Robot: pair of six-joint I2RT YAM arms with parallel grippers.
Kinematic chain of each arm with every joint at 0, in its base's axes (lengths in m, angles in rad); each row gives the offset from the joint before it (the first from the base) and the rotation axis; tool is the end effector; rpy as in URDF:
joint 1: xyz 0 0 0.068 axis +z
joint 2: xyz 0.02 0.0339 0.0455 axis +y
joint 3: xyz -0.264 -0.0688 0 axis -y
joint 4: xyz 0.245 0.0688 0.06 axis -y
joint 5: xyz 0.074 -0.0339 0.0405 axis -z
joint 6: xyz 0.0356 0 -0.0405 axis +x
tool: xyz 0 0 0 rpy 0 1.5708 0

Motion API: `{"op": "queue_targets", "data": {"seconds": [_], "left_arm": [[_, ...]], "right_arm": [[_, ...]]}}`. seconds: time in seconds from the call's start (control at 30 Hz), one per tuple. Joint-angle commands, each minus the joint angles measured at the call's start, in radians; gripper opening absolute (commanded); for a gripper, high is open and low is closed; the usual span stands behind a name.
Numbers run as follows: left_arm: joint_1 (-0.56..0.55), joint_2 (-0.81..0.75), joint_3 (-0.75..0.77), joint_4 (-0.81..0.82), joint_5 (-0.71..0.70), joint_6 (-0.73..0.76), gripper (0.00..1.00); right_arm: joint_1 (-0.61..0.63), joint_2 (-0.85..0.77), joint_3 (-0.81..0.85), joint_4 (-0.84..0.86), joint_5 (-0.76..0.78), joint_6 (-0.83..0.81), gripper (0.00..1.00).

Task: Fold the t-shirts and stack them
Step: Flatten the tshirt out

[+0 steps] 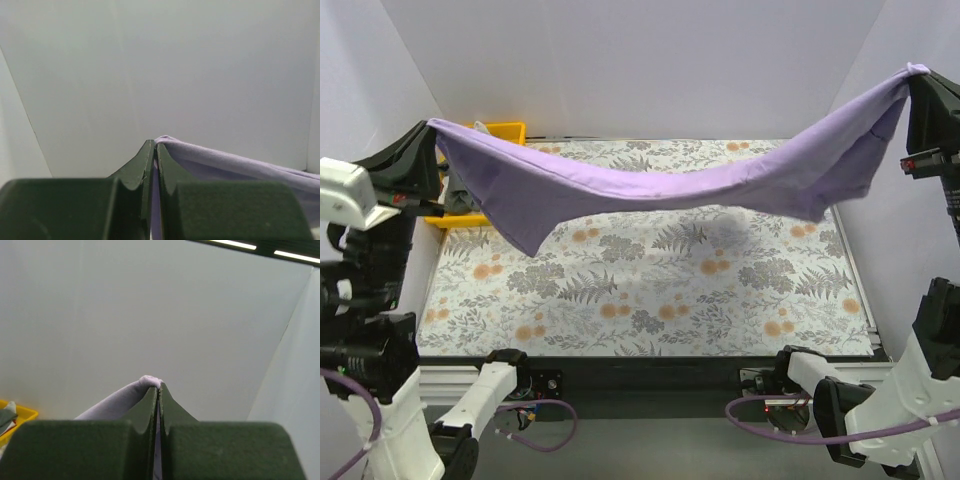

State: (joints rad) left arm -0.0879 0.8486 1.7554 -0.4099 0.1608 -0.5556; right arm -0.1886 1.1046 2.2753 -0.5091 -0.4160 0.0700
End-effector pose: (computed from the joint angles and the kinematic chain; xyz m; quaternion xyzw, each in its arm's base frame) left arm 0.0445 -0.0096 0.5935 -0.0510 0.5120 -0.3098 0.7996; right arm 0.0278 0.0093 0.6638 -0.1286 0.4500 0.0384 0.8829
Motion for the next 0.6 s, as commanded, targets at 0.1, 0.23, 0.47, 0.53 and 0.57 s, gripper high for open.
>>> {"op": "queue_targets", "data": {"seconds": [0.1, 0.23, 0.47, 0.53, 0.57], "left_arm": [[0.005, -0.036, 0.064, -0.004, -0.009, -0.004, 0.00], [0.005, -0.034, 0.032, -0.024, -0.018, 0.014, 0.00], [0.005, 0.009, -0.185, -0.044, -0.050, 0.074, 0.00], [0.005, 0.017, -0.261, -0.021, -0.030, 0.083, 0.00], [0.005, 0.036, -0.317, -0.011, -0.018, 0.092, 0.00]], "right_arm": [[-0.003, 0.018, 0.041, 0.046, 0.077, -0.025, 0.01], [-0.003, 0.020, 0.030, 0.073, 0.088, -0.050, 0.01], [-0.003, 0.041, -0.249, 0.090, -0.081, -0.116, 0.01], [-0.002, 0.050, -0.382, 0.096, -0.162, -0.127, 0.01], [0.000, 0.060, -0.420, 0.103, -0.177, -0.130, 0.01]]}}
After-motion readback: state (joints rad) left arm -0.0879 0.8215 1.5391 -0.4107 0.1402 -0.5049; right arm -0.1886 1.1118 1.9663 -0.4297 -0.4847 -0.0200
